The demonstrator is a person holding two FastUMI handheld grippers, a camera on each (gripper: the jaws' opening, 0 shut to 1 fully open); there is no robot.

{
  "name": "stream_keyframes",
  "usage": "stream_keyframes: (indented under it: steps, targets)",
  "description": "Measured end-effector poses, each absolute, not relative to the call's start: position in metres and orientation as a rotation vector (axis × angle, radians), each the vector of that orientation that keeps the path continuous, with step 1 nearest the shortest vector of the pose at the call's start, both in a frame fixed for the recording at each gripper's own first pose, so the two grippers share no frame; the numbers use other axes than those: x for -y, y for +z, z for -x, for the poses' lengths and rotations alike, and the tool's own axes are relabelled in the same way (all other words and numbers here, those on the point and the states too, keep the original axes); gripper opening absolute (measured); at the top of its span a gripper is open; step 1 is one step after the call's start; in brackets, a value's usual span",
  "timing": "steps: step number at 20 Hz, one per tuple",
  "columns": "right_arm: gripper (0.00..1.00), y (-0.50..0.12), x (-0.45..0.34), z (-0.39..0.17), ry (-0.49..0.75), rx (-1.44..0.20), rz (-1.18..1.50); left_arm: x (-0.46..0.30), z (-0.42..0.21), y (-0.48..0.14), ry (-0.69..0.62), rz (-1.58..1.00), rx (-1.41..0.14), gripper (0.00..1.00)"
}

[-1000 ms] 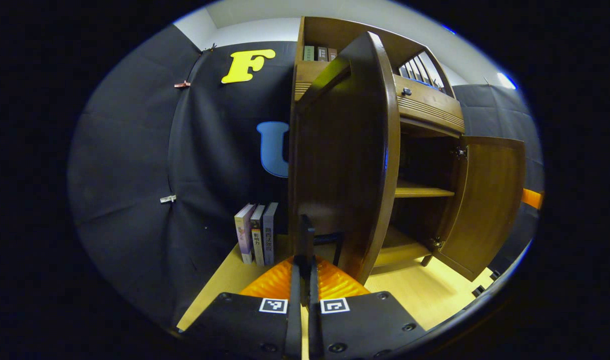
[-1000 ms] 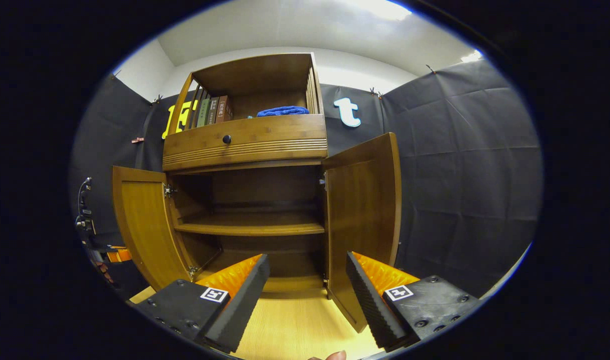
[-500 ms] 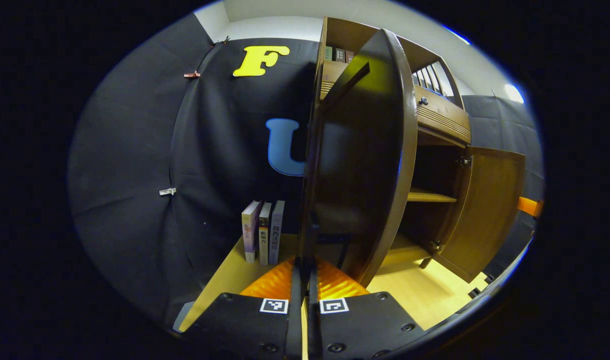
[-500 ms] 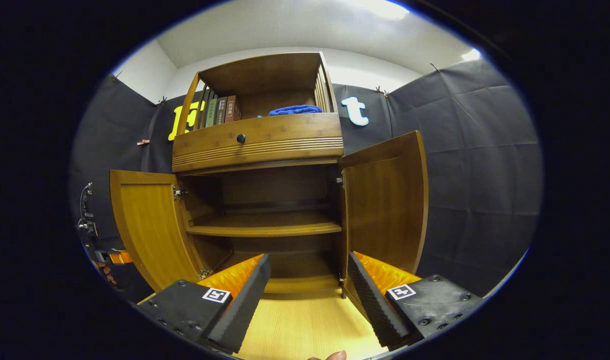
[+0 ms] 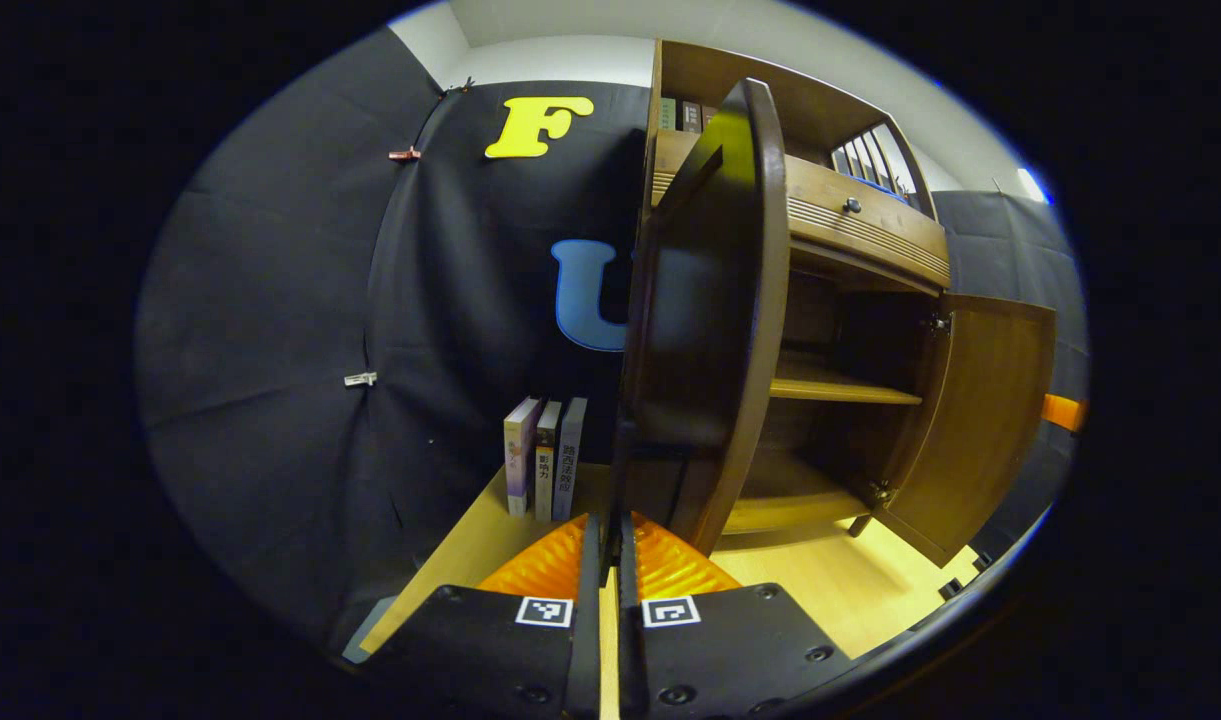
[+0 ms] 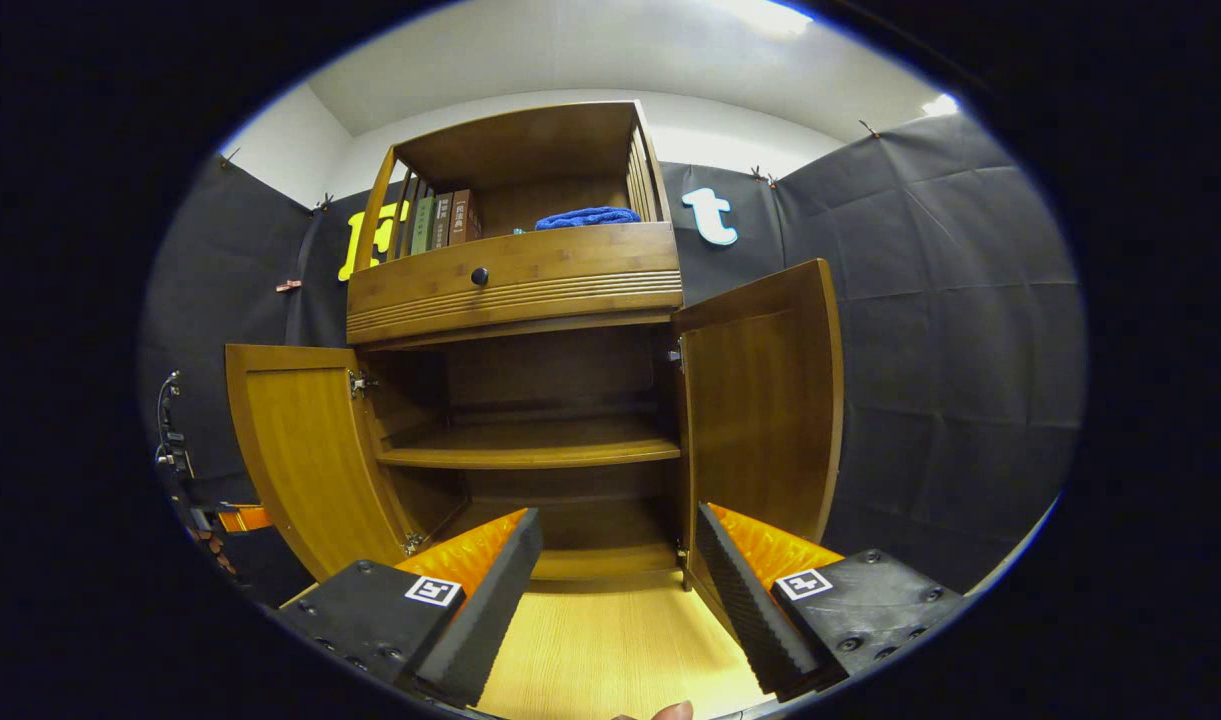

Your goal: Open the right door of the double-door shoe cabinet with the right hand, and open the left door with the left hand.

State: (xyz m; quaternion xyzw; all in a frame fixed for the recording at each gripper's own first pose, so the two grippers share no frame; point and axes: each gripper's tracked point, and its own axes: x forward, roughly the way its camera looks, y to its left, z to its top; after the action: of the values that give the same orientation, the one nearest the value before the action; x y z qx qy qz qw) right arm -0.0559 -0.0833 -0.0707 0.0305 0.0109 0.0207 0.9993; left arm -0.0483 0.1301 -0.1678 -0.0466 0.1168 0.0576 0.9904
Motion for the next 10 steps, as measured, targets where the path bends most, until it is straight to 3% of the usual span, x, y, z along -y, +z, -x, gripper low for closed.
stream_keyframes:
  steps: [3,5,10]
  targets:
    - [0.98,-0.070,0.079,0.059,0.055,-0.019,-0.061,-0.130,0.054,-0.162,0.123,0.070,-0.227,0.11]
    - [0.98,-0.072,0.074,0.060,0.070,-0.019,-0.055,-0.127,0.062,-0.157,0.113,0.067,-0.213,0.20]
    - [1.00,-0.068,0.065,0.061,0.087,-0.012,-0.068,-0.116,0.075,-0.143,0.084,0.039,-0.178,0.74]
